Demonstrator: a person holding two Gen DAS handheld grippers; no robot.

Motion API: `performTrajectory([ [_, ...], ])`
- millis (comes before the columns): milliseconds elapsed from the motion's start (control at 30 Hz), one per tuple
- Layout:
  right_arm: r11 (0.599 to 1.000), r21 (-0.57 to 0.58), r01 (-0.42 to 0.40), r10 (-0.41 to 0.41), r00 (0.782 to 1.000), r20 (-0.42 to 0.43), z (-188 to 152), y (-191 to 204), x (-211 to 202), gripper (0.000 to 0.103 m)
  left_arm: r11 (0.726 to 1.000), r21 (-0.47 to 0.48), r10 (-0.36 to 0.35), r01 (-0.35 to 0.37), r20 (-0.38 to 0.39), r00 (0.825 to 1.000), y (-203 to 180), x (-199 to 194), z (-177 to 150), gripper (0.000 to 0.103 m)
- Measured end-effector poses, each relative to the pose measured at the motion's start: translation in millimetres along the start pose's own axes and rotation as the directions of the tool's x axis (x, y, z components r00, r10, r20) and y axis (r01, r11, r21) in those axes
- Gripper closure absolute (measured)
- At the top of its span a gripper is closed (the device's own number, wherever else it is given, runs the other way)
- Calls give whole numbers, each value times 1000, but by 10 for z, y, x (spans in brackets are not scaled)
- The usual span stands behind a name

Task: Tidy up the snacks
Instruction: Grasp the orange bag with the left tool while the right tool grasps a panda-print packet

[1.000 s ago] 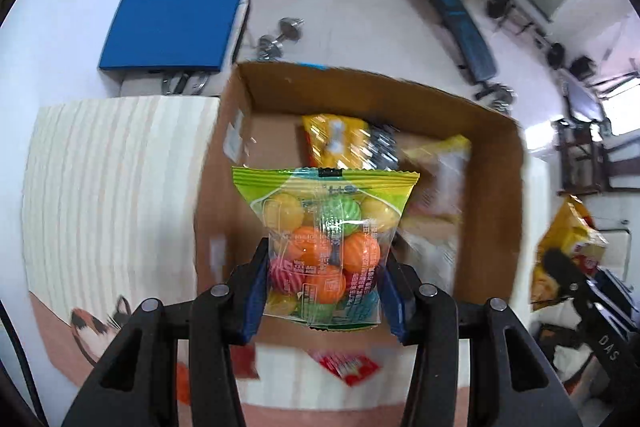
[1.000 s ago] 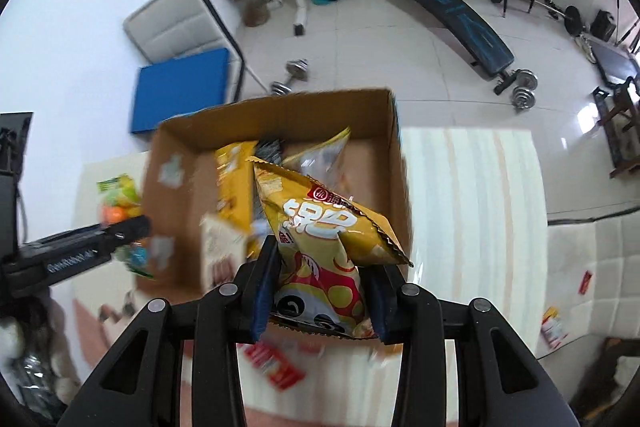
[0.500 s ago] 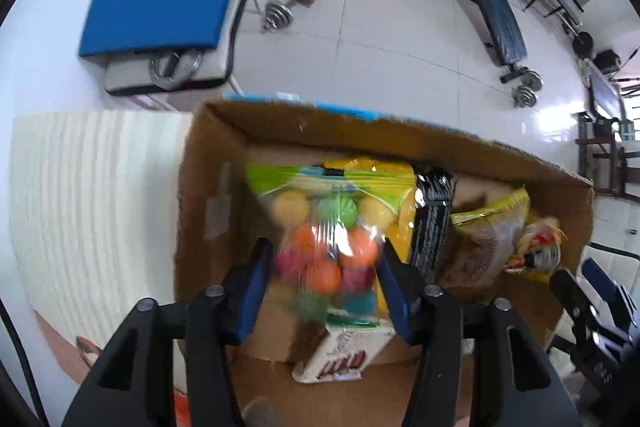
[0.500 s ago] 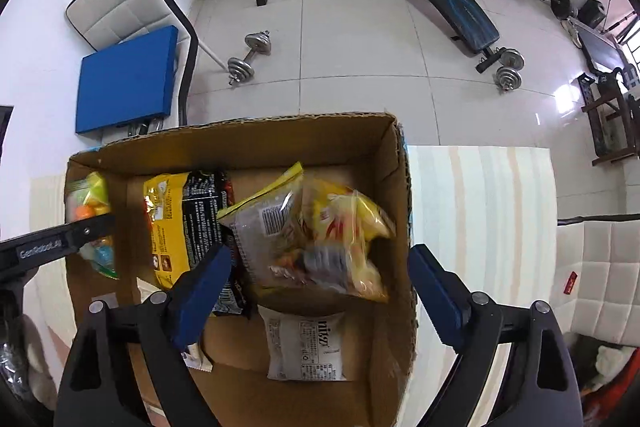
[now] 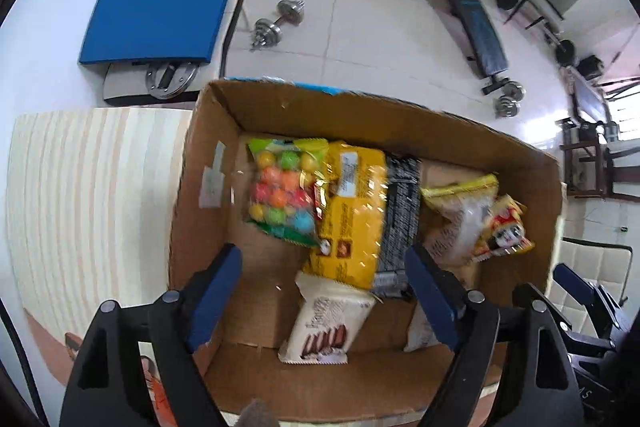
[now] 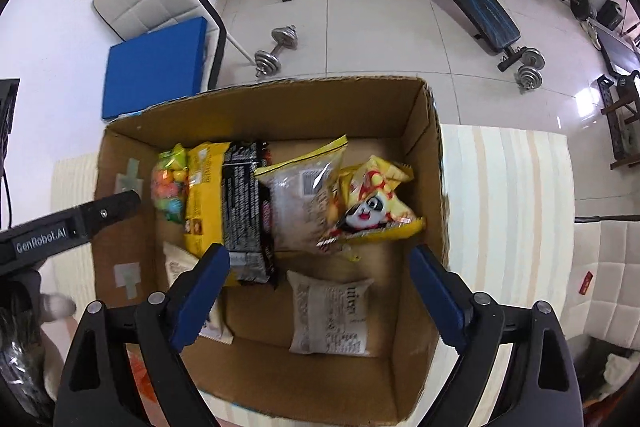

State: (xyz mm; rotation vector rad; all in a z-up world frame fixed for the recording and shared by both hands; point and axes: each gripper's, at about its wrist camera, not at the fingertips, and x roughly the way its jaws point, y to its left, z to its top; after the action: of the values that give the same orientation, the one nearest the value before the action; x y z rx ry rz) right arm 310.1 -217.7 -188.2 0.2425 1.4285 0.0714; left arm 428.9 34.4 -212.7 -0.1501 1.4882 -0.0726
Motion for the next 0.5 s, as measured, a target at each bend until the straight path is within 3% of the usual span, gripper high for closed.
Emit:
performTrajectory([
  [100,1000,-12,-1,1,998,63,-127,74,-134,5,1000,19,-8,6,100,995,-18,-194,-153,20],
  [233,1000,-29,2,2,990,142,-341,204,-352,4,997,64,22,-38,237,971,-37,-527,-394,20],
  [400,998,-56,1,11,976,218,-826,453,-680,4,996,89,-19,-9,305,952,108,-919,-805,20],
  [500,998,-62,-30,41,981,191,-1198,604,-687,4,994,104,-2,-36,341,940,240,-1087,-1202,20],
])
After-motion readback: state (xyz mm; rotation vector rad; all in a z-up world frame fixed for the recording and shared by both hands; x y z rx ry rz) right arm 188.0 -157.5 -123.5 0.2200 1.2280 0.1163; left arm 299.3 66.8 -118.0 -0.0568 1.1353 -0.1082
